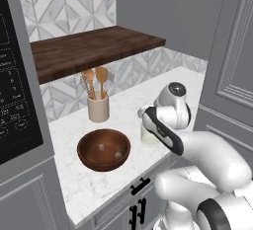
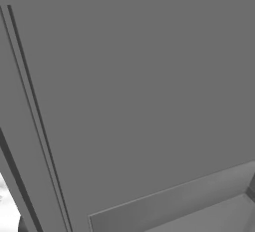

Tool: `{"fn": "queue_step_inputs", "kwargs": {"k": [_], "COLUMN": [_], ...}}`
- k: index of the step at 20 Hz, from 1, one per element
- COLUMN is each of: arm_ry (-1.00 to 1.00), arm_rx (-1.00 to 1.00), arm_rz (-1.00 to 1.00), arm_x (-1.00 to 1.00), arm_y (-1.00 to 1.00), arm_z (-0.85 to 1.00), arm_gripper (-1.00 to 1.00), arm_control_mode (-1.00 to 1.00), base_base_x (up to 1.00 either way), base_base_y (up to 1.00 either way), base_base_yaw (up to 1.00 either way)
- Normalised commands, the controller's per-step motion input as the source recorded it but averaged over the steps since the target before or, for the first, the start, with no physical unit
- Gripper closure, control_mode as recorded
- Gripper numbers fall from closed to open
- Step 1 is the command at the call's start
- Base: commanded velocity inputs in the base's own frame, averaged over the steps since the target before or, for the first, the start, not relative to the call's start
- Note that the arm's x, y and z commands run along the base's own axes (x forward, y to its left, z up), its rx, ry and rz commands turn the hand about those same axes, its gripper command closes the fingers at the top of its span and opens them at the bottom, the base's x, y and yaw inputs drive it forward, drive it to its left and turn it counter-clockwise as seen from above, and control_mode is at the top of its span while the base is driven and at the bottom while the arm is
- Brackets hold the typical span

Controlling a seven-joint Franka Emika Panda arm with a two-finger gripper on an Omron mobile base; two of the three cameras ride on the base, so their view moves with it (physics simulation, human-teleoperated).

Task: Grab a lemon wedge from the fridge and one ice cube from the ice bowl, and put them in the glass of lemonade.

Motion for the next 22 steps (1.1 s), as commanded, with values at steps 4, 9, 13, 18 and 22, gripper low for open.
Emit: {"fn": "queue_step_inputs", "kwargs": {"k": [4,9,13,18,22], "arm_ry": [0.00,0.01,0.04,0.03,0.00], "arm_rx": [0.00,0.00,0.00,0.00,0.00], "arm_rz": [0.00,0.00,0.00,0.00,0.00], "arm_x": [0.01,0.28,0.44,0.15,0.11], "arm_y": [0.00,0.00,0.00,0.00,0.00], "arm_z": [-0.28,-0.14,0.00,0.00,0.00], "arm_gripper": [1.00,1.00,1.00,-1.00,-1.00], "arm_control_mode": [-1.00,-1.00,-1.00,-1.00,-1.00], "base_base_x": [0.00,0.00,0.00,0.00,0.00], "base_base_y": [0.00,0.00,0.00,0.00,0.00], "base_base_yaw": [0.00,0.00,0.00,0.00,0.00]}}
